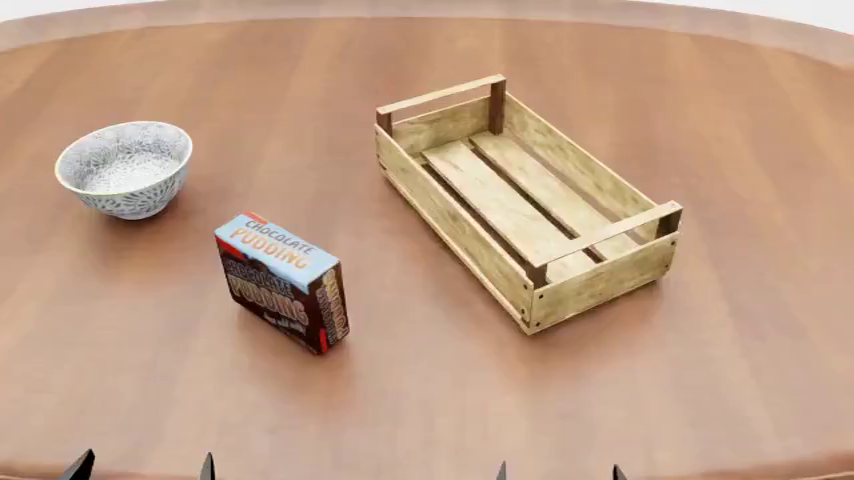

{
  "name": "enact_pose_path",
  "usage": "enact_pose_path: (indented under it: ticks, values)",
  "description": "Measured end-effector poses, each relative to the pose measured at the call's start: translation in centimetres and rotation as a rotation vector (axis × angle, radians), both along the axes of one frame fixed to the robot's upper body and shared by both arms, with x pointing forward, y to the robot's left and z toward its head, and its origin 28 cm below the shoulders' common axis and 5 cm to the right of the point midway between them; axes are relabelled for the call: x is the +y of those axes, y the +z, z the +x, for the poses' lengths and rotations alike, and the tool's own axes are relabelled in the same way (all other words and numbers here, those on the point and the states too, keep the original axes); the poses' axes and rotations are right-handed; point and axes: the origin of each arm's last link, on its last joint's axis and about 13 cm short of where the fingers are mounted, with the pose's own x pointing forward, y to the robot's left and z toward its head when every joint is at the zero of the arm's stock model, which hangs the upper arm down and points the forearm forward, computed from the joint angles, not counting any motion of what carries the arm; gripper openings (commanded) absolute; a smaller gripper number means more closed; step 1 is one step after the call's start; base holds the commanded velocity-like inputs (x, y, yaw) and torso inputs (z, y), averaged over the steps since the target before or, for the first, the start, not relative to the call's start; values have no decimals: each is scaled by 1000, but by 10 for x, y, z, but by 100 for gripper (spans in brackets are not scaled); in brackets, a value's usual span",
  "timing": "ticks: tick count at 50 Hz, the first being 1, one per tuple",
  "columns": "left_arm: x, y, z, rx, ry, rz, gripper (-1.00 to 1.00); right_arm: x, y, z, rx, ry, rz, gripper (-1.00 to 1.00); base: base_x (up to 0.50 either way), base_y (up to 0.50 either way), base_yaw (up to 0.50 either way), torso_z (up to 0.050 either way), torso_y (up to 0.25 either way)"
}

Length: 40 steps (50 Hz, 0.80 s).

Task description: Pick up the chocolate pudding and put it in the tray.

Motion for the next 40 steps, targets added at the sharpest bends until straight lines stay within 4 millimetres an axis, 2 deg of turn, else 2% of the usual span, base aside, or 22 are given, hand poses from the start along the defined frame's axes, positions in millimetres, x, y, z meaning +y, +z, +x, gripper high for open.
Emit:
enact_pose_path:
  ticks: [14, 23, 40]
  values:
    - [0, 10, 3, -21, -4, 3, 100, -6, 7, 3, -19, 3, -37, 100, 0, 7, 0, 0, 0]
    - [-1, 18, 8, -39, -13, 29, 100, -6, 16, 7, -42, 21, -90, 100, 64, 188, 0, 0, 0]
    - [-5, 21, 6, -49, -37, 30, 100, -4, 21, 9, -58, 44, -112, 100, 98, 172, 0, 0, 0]
